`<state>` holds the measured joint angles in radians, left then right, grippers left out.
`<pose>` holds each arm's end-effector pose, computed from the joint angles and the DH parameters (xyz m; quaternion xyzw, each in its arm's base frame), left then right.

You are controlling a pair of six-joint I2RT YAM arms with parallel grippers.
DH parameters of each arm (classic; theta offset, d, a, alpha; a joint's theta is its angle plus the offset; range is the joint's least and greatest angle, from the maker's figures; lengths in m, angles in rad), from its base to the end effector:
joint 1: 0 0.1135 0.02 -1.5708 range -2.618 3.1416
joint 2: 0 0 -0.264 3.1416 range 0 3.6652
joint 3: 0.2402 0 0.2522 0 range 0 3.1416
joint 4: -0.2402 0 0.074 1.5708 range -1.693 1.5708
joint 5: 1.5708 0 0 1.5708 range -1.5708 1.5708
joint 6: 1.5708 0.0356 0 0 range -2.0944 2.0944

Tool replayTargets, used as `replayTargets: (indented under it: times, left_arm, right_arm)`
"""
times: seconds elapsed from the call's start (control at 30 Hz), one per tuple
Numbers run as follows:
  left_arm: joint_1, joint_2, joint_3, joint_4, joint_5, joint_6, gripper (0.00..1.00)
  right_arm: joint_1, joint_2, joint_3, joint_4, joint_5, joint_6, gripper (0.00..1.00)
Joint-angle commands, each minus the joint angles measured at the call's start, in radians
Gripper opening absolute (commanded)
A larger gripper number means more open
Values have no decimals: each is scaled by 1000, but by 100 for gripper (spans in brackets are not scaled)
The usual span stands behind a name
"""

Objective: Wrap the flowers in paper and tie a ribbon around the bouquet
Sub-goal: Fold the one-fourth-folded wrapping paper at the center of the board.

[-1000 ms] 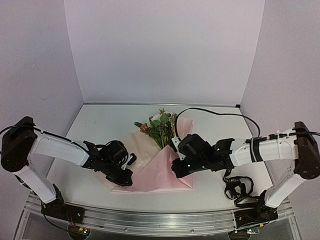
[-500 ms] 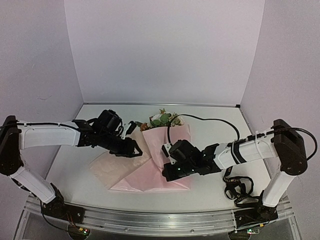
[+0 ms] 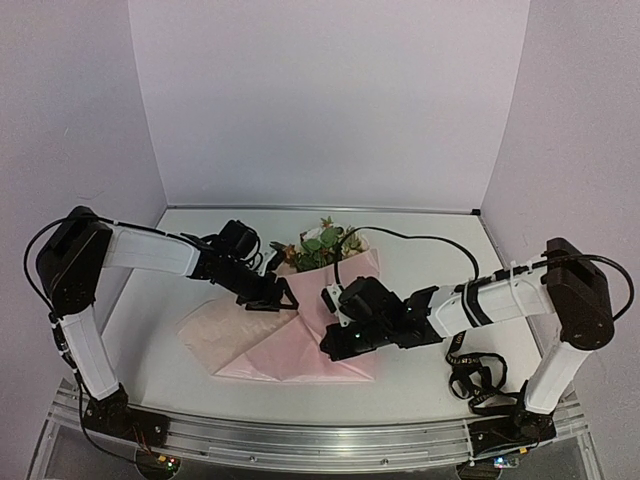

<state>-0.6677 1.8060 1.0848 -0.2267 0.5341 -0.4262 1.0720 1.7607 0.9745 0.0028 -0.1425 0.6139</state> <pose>0.2763 -0.2409 0.1686 0.1909 0.9017 -0.3683 0.1218 0.1691 0.3210 0.1647 -0.2357 0.8909 0.3294 0.2055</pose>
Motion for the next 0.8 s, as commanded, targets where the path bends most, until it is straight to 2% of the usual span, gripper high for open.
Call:
replayTargets:
  times: [0.0, 0.2, 0.37, 0.43, 0.57, 0.63, 0.77]
  left_arm:
    - [-1, 36, 67, 73, 58, -2, 62]
    - [-1, 78, 89, 79, 72, 6, 56]
    - [-1, 109, 108, 65, 70, 7, 38]
    - [-1, 116, 114, 62, 62, 6, 25]
    - [-1, 126, 130, 37, 31, 13, 2]
    - [-1, 130, 134, 28, 18, 16, 0]
    - [-1, 123, 130, 23, 6, 21, 0]
  right_arm:
    - [-11, -7, -6, 30, -45, 7, 0]
    - [-24, -8, -15, 31, -105, 13, 0]
    - [-24, -7, -12, 26, -118, 17, 1]
    - [-25, -12, -12, 20, -115, 21, 8]
    - [-33, -51, -33, 3, -108, 37, 32]
    - [-49, -90, -71, 6, -110, 59, 42]
    - [-84, -176, -164, 20, -115, 117, 44]
